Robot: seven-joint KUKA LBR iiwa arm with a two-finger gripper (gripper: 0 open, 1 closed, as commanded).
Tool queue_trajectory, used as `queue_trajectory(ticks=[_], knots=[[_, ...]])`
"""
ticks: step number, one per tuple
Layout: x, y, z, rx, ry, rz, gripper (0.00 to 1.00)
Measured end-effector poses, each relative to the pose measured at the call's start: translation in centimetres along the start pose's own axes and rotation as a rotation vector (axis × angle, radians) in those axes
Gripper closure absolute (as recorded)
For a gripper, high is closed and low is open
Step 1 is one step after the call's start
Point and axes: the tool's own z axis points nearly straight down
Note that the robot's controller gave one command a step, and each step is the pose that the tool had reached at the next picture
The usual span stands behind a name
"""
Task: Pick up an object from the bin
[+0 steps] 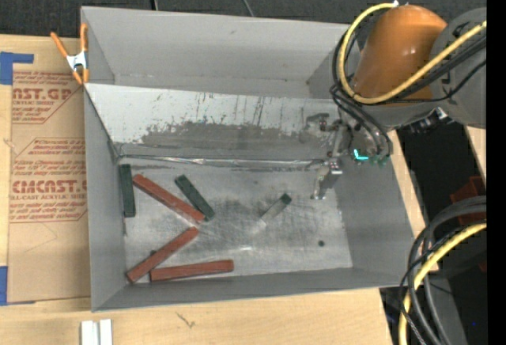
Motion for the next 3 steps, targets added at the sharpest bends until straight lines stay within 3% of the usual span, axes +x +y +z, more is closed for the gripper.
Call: queue_trajectory(ticks=[1, 2, 3], knots=[[-0.2, 0.0, -0.5, 0.001, -0.008, -0.001, 0.00], [0.9, 1.8, 5.8, 0.001, -0.009, -0.174, 0.00], [1.3, 2.6, 6.3, 0.000, -0.006, -0.290, 0.00]])
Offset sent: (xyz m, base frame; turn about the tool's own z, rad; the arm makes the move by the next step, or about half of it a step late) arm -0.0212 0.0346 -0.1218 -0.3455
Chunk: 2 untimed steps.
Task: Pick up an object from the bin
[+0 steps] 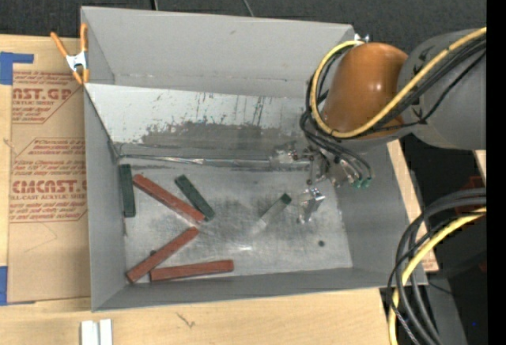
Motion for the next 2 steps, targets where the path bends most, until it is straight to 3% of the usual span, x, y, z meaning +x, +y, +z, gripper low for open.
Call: queue_trajectory(ticks=[1, 2], knots=[[0.2, 1.1, 0.7, 0.000, -0.002, -0.034, 0.00], [-0.5, 2.5, 5.6, 0.002, 0.000, -0.158, 0.00]])
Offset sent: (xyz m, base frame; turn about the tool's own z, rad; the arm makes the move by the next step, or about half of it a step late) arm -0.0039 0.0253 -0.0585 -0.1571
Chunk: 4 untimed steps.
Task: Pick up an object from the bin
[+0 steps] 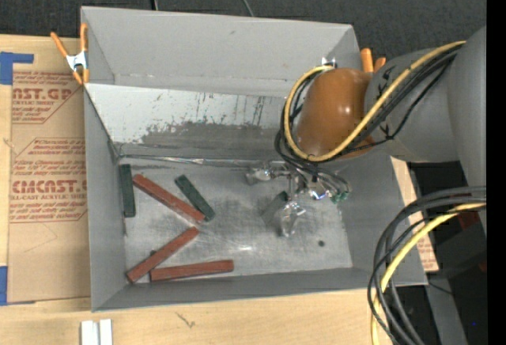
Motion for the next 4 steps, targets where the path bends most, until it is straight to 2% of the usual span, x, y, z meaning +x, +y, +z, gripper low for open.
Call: queue_trajectory(ticks=[1, 3, 4], knots=[[0.1, 0.0, -0.1, -0.001, 0.005, 0.001, 1.00], [0.3, 0.0, -0.8, -0.002, 0.005, 0.001, 1.00], [0.2, 0.1, -2.9, -0.002, 0.001, 0.002, 1.00]])
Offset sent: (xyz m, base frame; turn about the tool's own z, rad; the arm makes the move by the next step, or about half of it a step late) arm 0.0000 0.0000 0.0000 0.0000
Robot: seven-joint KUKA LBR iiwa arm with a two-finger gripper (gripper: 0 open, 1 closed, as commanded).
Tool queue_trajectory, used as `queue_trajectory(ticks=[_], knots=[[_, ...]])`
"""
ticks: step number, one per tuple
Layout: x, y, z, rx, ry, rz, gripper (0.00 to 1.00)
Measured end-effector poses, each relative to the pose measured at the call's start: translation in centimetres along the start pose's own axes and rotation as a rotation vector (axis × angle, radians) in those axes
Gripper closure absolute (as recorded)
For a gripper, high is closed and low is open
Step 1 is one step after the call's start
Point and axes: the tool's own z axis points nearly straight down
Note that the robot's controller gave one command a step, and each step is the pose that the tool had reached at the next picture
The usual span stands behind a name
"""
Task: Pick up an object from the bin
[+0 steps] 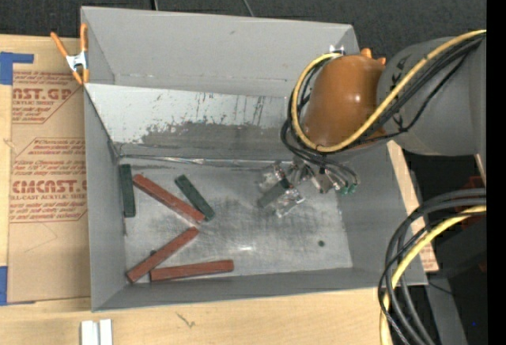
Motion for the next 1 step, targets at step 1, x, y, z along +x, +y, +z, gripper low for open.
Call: queue_trajectory(ticks=[1], knots=[[0.08, 0.09, -2.29, -0.002, 0.003, -0.001, 1.00]])
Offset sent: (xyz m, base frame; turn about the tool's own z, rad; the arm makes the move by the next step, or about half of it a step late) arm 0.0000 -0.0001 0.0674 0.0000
